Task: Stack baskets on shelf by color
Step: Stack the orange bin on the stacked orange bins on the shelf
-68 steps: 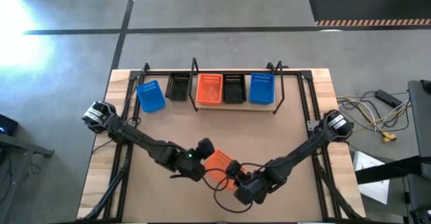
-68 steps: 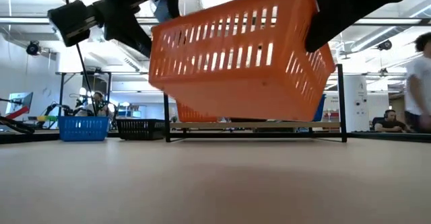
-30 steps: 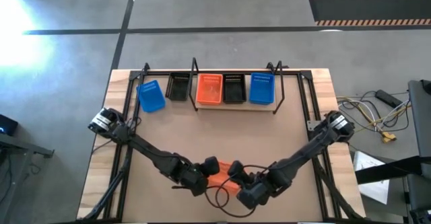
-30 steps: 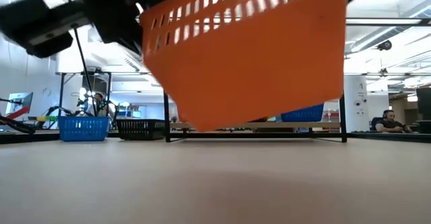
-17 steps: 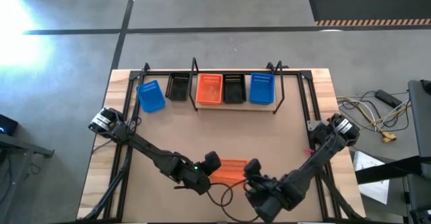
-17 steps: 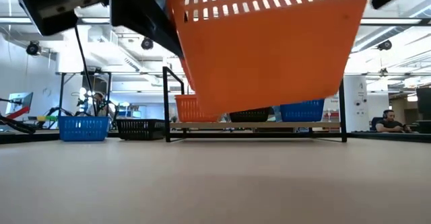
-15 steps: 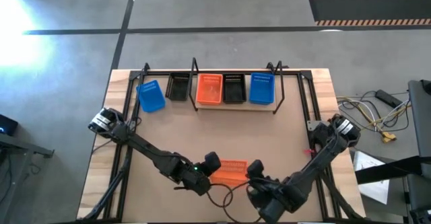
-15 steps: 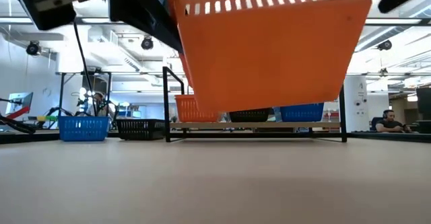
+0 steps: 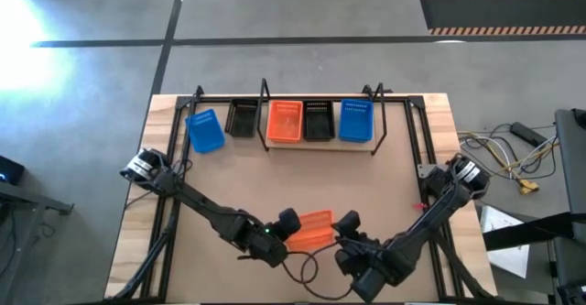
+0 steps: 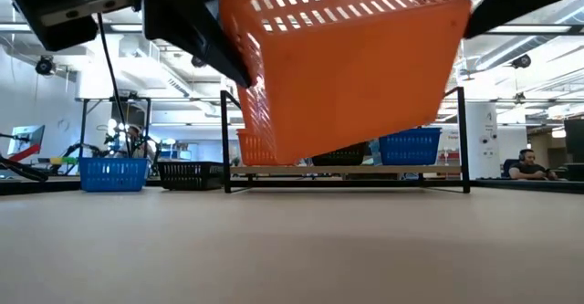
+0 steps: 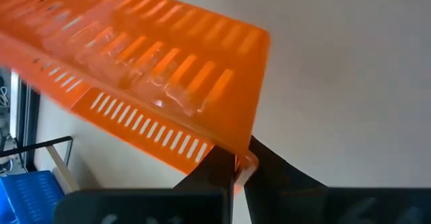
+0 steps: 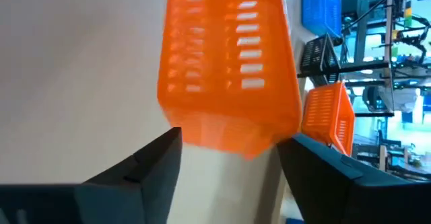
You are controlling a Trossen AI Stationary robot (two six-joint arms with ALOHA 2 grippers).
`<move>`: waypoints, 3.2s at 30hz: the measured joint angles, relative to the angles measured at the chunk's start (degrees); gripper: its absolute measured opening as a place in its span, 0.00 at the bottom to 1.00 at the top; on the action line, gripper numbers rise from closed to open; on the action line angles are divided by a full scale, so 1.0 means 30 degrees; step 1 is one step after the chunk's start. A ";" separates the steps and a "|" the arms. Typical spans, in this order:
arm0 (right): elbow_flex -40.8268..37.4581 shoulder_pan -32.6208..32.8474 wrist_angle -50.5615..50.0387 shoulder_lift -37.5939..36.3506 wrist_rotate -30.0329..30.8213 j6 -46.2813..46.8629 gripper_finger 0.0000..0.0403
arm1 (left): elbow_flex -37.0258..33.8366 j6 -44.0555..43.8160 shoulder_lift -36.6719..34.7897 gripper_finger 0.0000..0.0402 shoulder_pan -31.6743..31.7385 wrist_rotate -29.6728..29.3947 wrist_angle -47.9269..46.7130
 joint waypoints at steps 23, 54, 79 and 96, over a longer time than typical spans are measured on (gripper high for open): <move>-0.1057 0.1062 0.0748 -0.0548 0.4476 -0.0876 0.57 | -0.0022 -0.2814 0.0183 0.00 0.0007 -0.1390 -0.0827; -0.3190 0.3165 0.0787 -0.0540 0.4704 0.8322 0.57 | 1.3683 -0.9972 0.5928 0.00 1.2570 -0.4052 -1.9067; -0.3475 0.3301 0.0806 -0.0533 0.4691 0.8898 0.56 | 1.3151 -0.8170 0.6871 0.01 1.3296 -0.4238 -1.8797; -0.3475 0.3301 0.0814 -0.0533 0.4691 0.8898 0.56 | 1.3151 -0.7533 0.6639 0.21 1.3212 -0.3389 -1.8874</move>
